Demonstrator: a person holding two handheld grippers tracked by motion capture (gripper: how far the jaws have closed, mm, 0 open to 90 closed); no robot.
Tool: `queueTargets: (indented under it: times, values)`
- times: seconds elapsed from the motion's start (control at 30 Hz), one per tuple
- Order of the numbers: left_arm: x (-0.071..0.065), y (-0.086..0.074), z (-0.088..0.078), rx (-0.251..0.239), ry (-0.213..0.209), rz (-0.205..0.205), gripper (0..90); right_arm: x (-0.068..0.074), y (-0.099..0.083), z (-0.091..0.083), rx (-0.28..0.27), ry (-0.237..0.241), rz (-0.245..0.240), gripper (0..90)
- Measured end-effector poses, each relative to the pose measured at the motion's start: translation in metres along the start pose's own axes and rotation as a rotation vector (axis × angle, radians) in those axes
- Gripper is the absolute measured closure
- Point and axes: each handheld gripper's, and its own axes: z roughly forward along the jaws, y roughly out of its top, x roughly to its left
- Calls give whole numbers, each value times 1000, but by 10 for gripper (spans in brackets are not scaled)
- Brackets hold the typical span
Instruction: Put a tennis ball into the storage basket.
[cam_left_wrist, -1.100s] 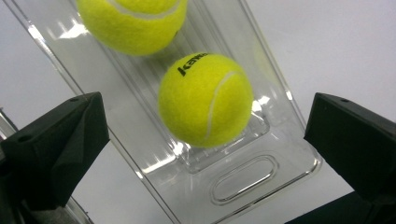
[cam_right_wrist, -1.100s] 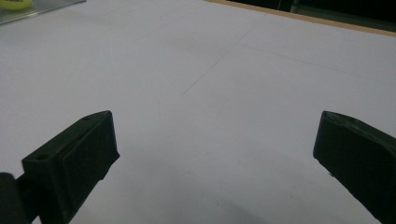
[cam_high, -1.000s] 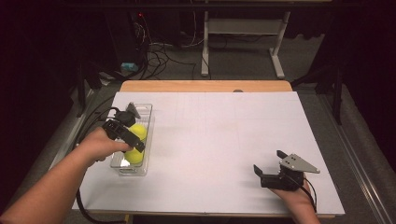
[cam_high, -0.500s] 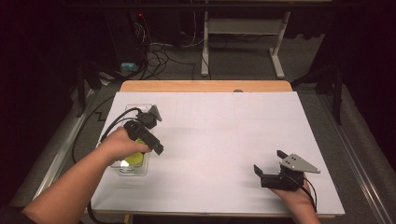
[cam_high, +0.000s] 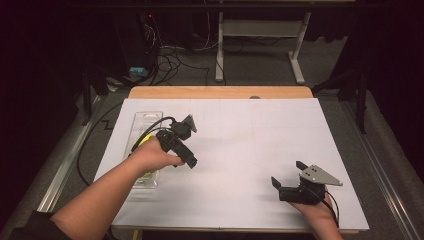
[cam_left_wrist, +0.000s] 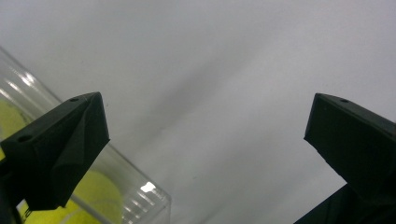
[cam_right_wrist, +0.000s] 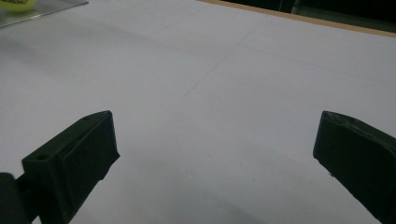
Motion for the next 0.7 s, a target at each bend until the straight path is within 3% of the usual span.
queueTargets:
  times: [0.3, 0.43, 0.5, 0.57, 0.7]
  values:
    - [-11, 5, 5, -13, -11, 24, 5, 0, 0, 0, -1, 1, 2, 0]
    - [-17, 2, 23, -55, -41, 27, 5, 1, 1, 0, -2, 3, -3, 0]
    - [-19, 1, 27, -59, -34, 33, 5, 1, 1, 0, -3, 2, -4, 0]
    - [-27, -4, 37, -119, -44, 39, 5, 2, 1, 0, -4, 3, -3, 0]
    - [-37, -15, 49, -251, -17, 38, 5, 2, 1, 0, -3, 4, -7, 0]
